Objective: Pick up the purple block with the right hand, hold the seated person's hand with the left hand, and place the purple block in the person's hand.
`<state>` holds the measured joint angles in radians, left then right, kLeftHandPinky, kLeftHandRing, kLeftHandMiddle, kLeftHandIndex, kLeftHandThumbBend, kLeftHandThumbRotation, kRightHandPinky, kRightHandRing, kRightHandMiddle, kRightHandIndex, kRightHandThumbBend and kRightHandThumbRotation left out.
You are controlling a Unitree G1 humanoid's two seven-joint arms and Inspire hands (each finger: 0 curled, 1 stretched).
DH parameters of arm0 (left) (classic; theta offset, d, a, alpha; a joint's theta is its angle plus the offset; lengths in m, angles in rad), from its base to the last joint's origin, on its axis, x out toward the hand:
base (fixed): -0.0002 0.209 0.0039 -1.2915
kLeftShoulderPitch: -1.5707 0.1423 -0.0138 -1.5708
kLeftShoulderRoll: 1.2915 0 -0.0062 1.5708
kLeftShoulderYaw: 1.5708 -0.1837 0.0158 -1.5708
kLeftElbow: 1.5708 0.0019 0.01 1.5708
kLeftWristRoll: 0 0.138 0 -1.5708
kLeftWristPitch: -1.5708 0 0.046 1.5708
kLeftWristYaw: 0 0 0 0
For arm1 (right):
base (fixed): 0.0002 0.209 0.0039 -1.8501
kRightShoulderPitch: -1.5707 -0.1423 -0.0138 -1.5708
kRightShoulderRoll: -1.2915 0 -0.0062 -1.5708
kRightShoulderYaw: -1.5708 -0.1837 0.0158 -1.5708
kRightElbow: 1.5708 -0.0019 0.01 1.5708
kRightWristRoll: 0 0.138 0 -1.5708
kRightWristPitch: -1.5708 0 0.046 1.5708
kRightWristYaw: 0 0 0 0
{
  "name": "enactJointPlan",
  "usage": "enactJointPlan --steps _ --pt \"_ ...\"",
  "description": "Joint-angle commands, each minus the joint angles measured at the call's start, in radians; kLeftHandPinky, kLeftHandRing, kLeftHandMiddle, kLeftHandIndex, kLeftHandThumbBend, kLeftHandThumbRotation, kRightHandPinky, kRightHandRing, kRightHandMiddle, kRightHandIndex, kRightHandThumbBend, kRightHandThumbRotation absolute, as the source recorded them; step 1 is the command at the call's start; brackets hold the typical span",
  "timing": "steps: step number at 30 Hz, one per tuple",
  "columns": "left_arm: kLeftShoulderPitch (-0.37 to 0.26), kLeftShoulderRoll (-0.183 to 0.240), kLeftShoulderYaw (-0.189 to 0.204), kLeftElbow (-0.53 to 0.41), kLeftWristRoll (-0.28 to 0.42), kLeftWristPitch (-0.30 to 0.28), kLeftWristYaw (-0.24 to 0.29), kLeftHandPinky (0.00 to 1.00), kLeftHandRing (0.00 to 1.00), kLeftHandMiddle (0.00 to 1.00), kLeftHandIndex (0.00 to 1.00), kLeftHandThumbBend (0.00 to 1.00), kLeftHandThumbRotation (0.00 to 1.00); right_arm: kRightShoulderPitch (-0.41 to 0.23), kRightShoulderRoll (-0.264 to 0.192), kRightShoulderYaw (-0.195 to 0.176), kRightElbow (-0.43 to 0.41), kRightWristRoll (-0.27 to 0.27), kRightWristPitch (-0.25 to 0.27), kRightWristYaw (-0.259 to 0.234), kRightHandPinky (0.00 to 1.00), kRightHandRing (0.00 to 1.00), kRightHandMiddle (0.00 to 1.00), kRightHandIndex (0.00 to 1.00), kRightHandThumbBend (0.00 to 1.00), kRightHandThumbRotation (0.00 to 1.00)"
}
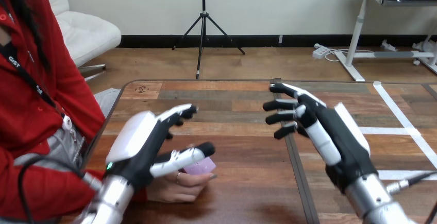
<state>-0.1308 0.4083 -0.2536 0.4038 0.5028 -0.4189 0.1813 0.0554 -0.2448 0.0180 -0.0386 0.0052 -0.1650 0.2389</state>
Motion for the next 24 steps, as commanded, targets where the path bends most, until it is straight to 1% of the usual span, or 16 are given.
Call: enactJointPlan --steps 1,2,4,5,7,8,10,13,16,17,19,20,22,24 --pt "0.004 -0.009 0.045 0.026 -0.061 -0.064 0.013 0.66 0.81 0.83 0.83 0.9 1.0 0.013 0.019 -0.029 -0.027 0.03 -0.055 -0.013 0.63 0.77 0.8 0.97 1.0 1.0" --pt "0.016 -0.015 0.053 0.028 -0.097 -0.078 -0.006 0.67 0.81 0.83 0.83 0.91 1.0 0.022 0.023 -0.031 -0.019 0.036 -0.071 -0.011 0.64 0.78 0.81 0.98 1.0 1.0" --pt "0.03 -0.019 0.061 0.031 -0.138 -0.094 -0.028 0.69 0.82 0.84 0.83 0.93 1.0 0.033 0.027 -0.033 -0.013 0.042 -0.089 -0.008 0.66 0.8 0.82 0.98 1.0 1.0" --pt "0.042 -0.025 0.067 0.037 -0.178 -0.118 -0.048 0.69 0.83 0.84 0.83 0.94 1.0 0.042 0.033 -0.034 -0.007 0.048 -0.104 -0.009 0.67 0.8 0.82 0.98 1.0 1.0" --pt "0.055 -0.031 0.073 0.042 -0.22 -0.146 -0.071 0.72 0.84 0.85 0.84 0.93 1.0 0.055 0.037 -0.035 -0.002 0.054 -0.12 -0.01 0.68 0.82 0.83 0.97 1.0 1.0" --pt "0.068 -0.035 0.078 0.041 -0.253 -0.162 -0.091 0.72 0.85 0.85 0.84 0.92 1.0 0.064 0.043 -0.035 0.008 0.06 -0.14 -0.011 0.69 0.82 0.83 0.97 1.0 1.0" --pt "0.083 -0.039 0.084 0.037 -0.288 -0.178 -0.116 0.76 0.86 0.86 0.84 0.9 1.0 0.077 0.048 -0.036 0.019 0.065 -0.165 -0.012 0.7 0.82 0.84 0.94 1.0 1.0" --pt "0.113 -0.038 0.092 0.026 -0.31 -0.202 -0.136 0.8 0.87 0.86 0.83 0.88 1.0 0.1 0.06 -0.037 0.035 0.084 -0.189 -0.006 0.71 0.83 0.84 0.91 1.0 1.0" --pt "0.141 -0.039 0.101 0.021 -0.308 -0.237 -0.131 0.81 0.87 0.85 0.82 0.86 1.0 0.124 0.071 -0.037 0.066 0.103 -0.236 0.006 0.71 0.82 0.84 0.88 1.0 1.0" --pt "0.153 -0.04 0.105 0.023 -0.312 -0.258 -0.13 0.82 0.86 0.85 0.81 0.85 1.0 0.133 0.075 -0.037 0.082 0.107 -0.258 0.01 0.71 0.82 0.84 0.88 1.0 1.0" --pt "0.166 -0.041 0.11 0.023 -0.316 -0.282 -0.132 0.82 0.84 0.83 0.8 0.82 1.0 0.144 0.08 -0.037 0.098 0.111 -0.284 0.014 0.72 0.82 0.83 0.86 1.0 1.0" --pt "0.176 -0.041 0.112 0.029 -0.326 -0.308 -0.138 0.81 0.84 0.83 0.8 0.81 1.0 0.15 0.082 -0.038 0.118 0.112 -0.307 0.018 0.72 0.82 0.83 0.85 1.0 1.0" --pt "0.187 -0.04 0.116 0.036 -0.338 -0.337 -0.146 0.8 0.82 0.82 0.79 0.78 1.0 0.158 0.084 -0.039 0.141 0.114 -0.337 0.022 0.72 0.82 0.83 0.84 0.99 1.0" --pt "0.204 -0.044 0.119 0.047 -0.372 -0.379 -0.169 0.79 0.81 0.81 0.78 0.76 1.0 0.166 0.09 -0.041 0.174 0.123 -0.373 0.031 0.72 0.81 0.83 0.84 0.98 1.0"
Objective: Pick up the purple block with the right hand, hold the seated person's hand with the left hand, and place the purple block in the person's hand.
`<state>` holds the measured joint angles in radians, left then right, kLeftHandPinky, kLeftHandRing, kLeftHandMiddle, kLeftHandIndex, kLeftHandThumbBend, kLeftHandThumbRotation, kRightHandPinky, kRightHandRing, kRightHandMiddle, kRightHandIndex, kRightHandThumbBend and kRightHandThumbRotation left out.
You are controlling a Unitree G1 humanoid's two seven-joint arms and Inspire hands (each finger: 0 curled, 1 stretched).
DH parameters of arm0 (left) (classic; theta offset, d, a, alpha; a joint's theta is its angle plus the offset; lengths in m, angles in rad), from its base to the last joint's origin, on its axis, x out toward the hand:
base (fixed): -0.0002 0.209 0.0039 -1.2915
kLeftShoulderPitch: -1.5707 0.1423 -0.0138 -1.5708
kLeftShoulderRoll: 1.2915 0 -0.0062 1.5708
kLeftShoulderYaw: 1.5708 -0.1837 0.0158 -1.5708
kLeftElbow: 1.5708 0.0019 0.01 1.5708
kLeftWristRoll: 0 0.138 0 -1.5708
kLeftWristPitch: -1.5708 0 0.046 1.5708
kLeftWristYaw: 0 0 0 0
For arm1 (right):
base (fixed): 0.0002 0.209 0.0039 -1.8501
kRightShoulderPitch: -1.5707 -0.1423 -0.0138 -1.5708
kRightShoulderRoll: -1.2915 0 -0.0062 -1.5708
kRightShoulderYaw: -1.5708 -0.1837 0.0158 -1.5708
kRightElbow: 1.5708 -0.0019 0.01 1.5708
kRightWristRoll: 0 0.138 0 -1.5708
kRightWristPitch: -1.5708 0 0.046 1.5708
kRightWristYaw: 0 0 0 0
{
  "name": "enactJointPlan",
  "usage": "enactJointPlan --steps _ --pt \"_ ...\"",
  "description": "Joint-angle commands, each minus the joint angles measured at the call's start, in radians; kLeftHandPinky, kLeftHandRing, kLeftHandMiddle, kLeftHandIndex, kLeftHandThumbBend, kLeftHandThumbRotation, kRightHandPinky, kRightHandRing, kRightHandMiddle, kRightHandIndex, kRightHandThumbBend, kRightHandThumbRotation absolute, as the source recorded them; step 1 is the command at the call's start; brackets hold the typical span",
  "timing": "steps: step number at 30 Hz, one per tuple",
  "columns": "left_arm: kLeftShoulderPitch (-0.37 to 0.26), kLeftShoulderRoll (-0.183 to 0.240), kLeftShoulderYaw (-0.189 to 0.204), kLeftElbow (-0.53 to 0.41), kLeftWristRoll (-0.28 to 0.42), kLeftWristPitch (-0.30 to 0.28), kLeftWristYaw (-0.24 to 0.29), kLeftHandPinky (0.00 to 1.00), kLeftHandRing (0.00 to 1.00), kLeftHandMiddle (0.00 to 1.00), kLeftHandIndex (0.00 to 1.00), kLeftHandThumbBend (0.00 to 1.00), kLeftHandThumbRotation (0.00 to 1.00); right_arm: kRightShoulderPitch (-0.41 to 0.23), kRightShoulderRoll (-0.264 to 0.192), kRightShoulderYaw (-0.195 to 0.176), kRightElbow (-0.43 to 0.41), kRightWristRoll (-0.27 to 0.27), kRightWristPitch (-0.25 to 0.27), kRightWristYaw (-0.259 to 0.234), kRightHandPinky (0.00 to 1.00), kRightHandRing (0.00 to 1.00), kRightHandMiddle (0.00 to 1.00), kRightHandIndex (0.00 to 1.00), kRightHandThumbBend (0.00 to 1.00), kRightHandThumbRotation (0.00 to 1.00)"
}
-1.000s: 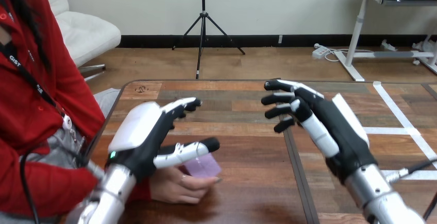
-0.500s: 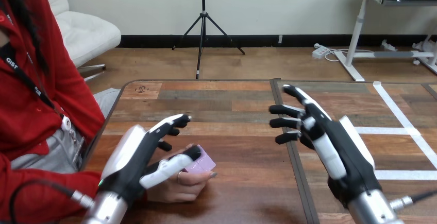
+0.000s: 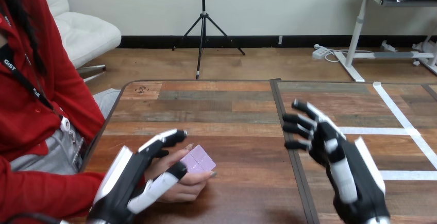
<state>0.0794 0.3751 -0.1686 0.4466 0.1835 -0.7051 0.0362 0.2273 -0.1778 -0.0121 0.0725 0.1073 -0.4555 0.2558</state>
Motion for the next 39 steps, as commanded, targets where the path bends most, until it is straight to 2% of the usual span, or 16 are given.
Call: enactJointPlan --steps 1,4,8,16,25,33,39 --pt "-0.002 -0.012 0.036 0.007 -0.063 -0.106 -0.032 0.79 0.81 0.8 0.78 0.75 1.0 -0.004 0.025 -0.012 0.073 0.024 -0.095 0.017 0.72 0.81 0.83 0.83 0.98 1.0" --pt "0.015 -0.019 0.034 0.027 -0.134 -0.162 -0.086 0.77 0.79 0.79 0.77 0.72 1.0 0.004 0.035 -0.015 0.111 0.046 -0.134 0.032 0.72 0.81 0.82 0.83 0.96 1.0" --pt "0.039 -0.041 0.043 0.051 -0.213 -0.216 -0.137 0.74 0.78 0.78 0.76 0.72 1.0 0.015 0.047 -0.022 0.151 0.077 -0.158 0.051 0.72 0.8 0.82 0.82 0.95 1.0" --pt "0.057 -0.09 0.067 0.091 -0.301 -0.269 -0.196 0.67 0.74 0.75 0.73 0.72 1.0 0.011 0.065 -0.037 0.196 0.119 -0.182 0.068 0.73 0.79 0.81 0.83 0.93 1.0" --pt "0.032 -0.164 0.103 0.146 -0.424 -0.257 -0.28 0.63 0.72 0.72 0.7 0.75 0.99 -0.004 0.103 -0.064 0.236 0.186 -0.202 0.091 0.69 0.76 0.8 0.83 0.91 1.0" --pt "0.001 -0.222 0.139 0.175 -0.532 -0.232 -0.374 0.6 0.7 0.7 0.67 0.79 0.92 0.001 0.105 -0.066 0.259 0.174 -0.214 0.103 0.68 0.76 0.79 0.82 0.91 1.0" --pt "-0.012 -0.24 0.167 0.187 -0.539 -0.219 -0.406 0.59 0.69 0.69 0.66 0.8 0.88 0.008 0.105 -0.068 0.266 0.157 -0.212 0.103 0.7 0.76 0.79 0.82 0.92 1.0"
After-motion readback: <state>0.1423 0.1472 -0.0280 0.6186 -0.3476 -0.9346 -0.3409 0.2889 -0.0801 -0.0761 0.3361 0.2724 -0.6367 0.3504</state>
